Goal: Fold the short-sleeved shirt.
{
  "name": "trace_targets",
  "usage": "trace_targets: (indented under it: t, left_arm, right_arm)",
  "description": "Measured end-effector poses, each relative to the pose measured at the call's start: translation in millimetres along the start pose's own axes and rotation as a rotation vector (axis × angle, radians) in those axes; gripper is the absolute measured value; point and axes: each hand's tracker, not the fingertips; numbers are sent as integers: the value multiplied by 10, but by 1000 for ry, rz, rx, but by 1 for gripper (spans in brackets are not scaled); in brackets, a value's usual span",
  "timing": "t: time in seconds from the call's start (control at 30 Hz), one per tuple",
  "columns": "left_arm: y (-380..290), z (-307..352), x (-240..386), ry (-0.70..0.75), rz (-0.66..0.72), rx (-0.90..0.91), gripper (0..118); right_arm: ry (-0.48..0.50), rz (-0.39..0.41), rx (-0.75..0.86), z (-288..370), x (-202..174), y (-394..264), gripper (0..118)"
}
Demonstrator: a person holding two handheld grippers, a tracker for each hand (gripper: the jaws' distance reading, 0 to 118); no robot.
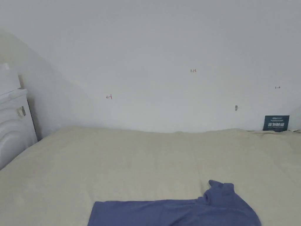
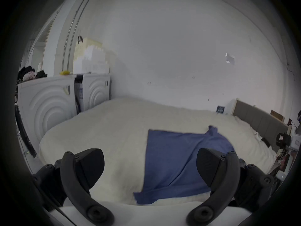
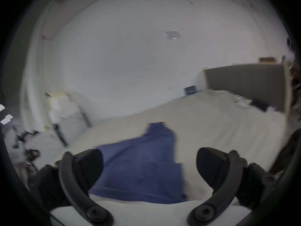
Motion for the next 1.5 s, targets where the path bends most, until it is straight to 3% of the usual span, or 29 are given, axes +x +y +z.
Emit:
trace_targets:
  t: [0.07, 0.13, 0.33, 0.5, 0.7, 0.8, 0.9, 1.0, 1.03, 1.2, 1.33, 1.5]
  left_arm:
    - [73, 37, 95, -38, 24, 33, 116]
    - [118, 50, 172, -63, 48, 46, 116]
    - [165, 93, 345, -73, 17, 80, 116]
    - [183, 152, 437, -68, -23, 93, 116]
    - [186, 268, 592, -67, -139, 143, 114]
    - [194, 311, 662, -87, -156, 145, 96]
    - [171, 302, 707, -95, -178, 141, 61]
    - [154, 279, 717, -97, -168, 125, 9]
    - [144, 256, 697, -116, -124, 115, 1]
    - [127, 172, 584, -97, -25, 69, 0]
    - [93, 122, 509, -76, -44, 39, 0]
    - [-54, 27, 419, -55, -97, -20, 0]
  right_arm:
    - [159, -166, -47, -117, 20, -40, 117]
    - [181, -195, -59, -180, -60, -82, 116]
    - [135, -1, -69, -188, -453, 31, 116]
    - [103, 47, -33, -198, -623, 64, 116]
    - [9, 194, 1, -154, -810, 116, 116]
    - [-46, 209, 27, -114, -890, 120, 101]
    - [-49, 217, 17, -123, -887, 106, 56]
    - [-56, 232, -3, -150, -906, 83, 13]
    - [-67, 237, -14, -163, -903, 57, 1]
    - [-81, 249, -29, -176, -925, 12, 0]
    - [-87, 249, -30, -182, -924, 1, 0]
    - [-77, 187, -55, -203, -833, -45, 1]
